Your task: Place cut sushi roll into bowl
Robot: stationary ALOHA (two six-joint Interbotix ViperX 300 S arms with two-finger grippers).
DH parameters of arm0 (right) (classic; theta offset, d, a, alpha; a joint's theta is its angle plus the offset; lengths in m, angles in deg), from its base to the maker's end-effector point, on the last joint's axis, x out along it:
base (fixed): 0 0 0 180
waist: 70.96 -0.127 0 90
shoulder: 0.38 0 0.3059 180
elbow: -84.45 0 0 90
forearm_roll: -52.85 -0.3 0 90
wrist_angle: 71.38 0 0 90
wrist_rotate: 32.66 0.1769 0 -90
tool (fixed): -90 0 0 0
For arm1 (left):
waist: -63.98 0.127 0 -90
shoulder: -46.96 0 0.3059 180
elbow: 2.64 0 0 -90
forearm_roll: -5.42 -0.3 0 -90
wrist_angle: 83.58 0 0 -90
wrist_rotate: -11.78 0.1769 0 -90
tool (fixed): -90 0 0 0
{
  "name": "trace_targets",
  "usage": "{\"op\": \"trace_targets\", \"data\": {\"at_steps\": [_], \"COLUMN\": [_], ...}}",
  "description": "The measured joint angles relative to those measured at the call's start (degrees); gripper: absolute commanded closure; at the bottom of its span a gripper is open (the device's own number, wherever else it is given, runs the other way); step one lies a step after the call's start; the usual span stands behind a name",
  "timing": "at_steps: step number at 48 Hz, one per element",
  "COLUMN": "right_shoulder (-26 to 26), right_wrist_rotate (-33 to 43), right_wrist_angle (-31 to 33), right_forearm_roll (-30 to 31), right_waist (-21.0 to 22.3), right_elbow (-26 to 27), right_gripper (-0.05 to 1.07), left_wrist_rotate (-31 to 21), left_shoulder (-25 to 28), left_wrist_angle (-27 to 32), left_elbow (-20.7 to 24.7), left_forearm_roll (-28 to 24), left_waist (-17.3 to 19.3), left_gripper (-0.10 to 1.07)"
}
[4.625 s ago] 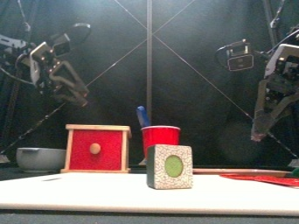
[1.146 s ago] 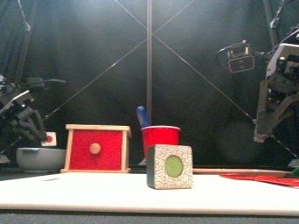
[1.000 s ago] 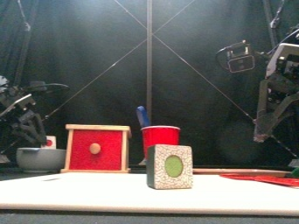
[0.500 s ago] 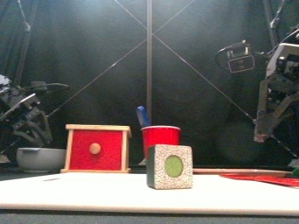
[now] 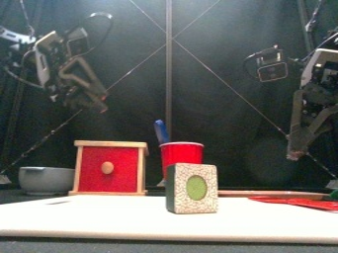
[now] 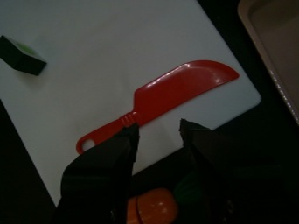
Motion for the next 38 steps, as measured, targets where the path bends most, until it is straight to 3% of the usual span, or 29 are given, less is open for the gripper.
{"op": "trace_targets", "data": {"at_steps": [4, 10, 23, 29, 38], "right_shoulder": [0.00, 0.00, 0.00, 0.00, 0.00], "right_wrist_rotate": [0.00, 0.00, 0.00, 0.00, 0.00], "right_wrist_angle": [0.00, 0.09, 0.00, 0.00, 0.00], "right_forearm_roll": [0.00, -0.18, -0.70, -0.88, -0.97], "right_waist": [0.00, 0.00, -0.18, -0.26, -0.26], "right_elbow": [0.18, 0.18, 0.18, 0.26, 0.26], "right_gripper": [0.23, 0.23, 0.23, 0.23, 0.23], "left_wrist_rotate": [0.18, 0.09, 0.18, -0.09, -0.09], "left_shoulder": [6.50, 16.00, 32.96, 37.35, 39.73], "left_wrist_angle": [-0.35, 0.35, 12.22, 14.77, 14.77], "left_elbow": [4.57, 11.60, 28.04, 31.29, 32.43], "left_forearm_roll": [-0.53, -1.41, -2.29, -3.16, -2.11], "left_waist": [-3.60, -5.98, -9.76, -10.37, -11.16], "left_gripper": [0.16, 0.16, 0.15, 0.15, 0.15]}}
